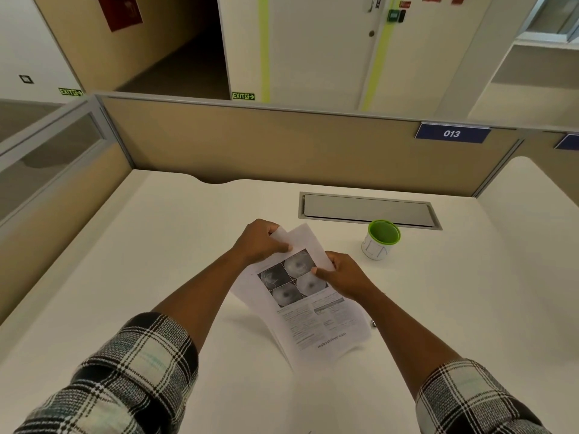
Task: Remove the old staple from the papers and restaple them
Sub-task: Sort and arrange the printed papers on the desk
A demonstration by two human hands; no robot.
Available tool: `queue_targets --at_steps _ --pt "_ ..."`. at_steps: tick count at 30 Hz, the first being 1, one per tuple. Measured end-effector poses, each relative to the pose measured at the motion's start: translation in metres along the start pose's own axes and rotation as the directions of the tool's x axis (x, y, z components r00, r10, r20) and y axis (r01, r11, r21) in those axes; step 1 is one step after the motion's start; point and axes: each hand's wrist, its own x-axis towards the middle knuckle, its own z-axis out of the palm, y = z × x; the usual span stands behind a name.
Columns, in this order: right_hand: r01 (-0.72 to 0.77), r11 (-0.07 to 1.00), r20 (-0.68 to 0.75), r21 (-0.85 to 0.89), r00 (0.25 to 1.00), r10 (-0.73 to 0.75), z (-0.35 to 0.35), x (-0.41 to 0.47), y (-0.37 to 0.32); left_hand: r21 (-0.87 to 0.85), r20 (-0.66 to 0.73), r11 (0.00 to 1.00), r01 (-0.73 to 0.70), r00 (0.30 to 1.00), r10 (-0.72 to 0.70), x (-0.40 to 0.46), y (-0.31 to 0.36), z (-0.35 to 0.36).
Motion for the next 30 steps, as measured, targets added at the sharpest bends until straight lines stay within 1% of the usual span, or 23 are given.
queue_targets --at_steps 3,5,9,11,13,15,17,19,20,23,25,27,28,30 --pt "0.019 0.999 -0.025 -0.045 0.999 -0.020 0.001 0.000 -0.002 0.005 -0.005 1.000 0.021 1.000 -0.021 -0.002 -0.004 0.000" --pt "0.016 0.997 -0.037 -0.078 0.999 -0.019 0.000 0.000 -0.002 -0.024 -0.031 0.999 0.038 0.999 -0.039 -0.004 -0.010 -0.001" --pt "-0.008 0.991 0.039 -0.133 0.999 0.013 -0.003 -0.004 0.007 -0.105 -0.120 0.993 0.056 0.990 -0.068 -0.007 -0.024 -0.008" --pt "-0.024 0.986 0.048 -0.162 0.998 0.032 -0.004 -0.007 0.013 -0.161 -0.096 0.985 0.064 0.992 -0.080 -0.008 -0.029 -0.008" --pt "-0.032 0.986 0.026 -0.162 0.999 0.037 -0.001 -0.009 0.016 -0.193 -0.062 0.978 0.077 0.994 -0.091 -0.008 -0.035 -0.006" --pt "-0.039 0.984 0.021 -0.176 0.999 0.043 0.003 -0.010 0.018 -0.189 -0.055 0.979 0.069 0.995 -0.081 -0.006 -0.041 -0.001" --pt "-0.055 0.979 0.035 -0.195 0.997 0.063 0.004 -0.011 0.024 -0.151 -0.122 0.986 0.069 0.989 -0.088 -0.002 -0.046 0.002" --pt "-0.094 0.975 0.038 -0.200 0.994 0.104 0.001 -0.015 0.037 -0.107 -0.209 0.991 0.076 0.973 -0.097 0.002 -0.051 0.003" --pt "-0.126 0.973 0.030 -0.196 0.991 0.134 -0.003 -0.019 0.046 -0.097 -0.227 0.992 0.076 0.969 -0.096 0.004 -0.054 0.004" --pt "-0.217 0.960 0.004 -0.174 0.975 0.221 -0.014 -0.030 0.074 -0.087 -0.205 0.993 0.083 0.974 -0.099 0.009 -0.066 0.008" --pt "-0.287 0.949 -0.002 -0.128 0.957 0.289 -0.022 -0.036 0.087 -0.095 -0.176 0.990 0.100 0.978 -0.116 0.012 -0.074 0.014" --pt "-0.350 0.935 -0.050 -0.061 0.936 0.347 -0.027 -0.039 0.099 -0.083 -0.157 0.990 0.110 0.980 -0.122 0.016 -0.079 0.020" --pt "-0.381 0.924 -0.101 -0.046 0.921 0.375 -0.028 -0.039 0.105 -0.077 -0.152 0.991 0.110 0.981 -0.120 0.018 -0.082 0.022" --pt "-0.463 0.885 -0.244 -0.060 0.866 0.436 -0.029 -0.037 0.115 -0.065 -0.156 0.991 0.117 0.980 -0.126 0.021 -0.086 0.025"
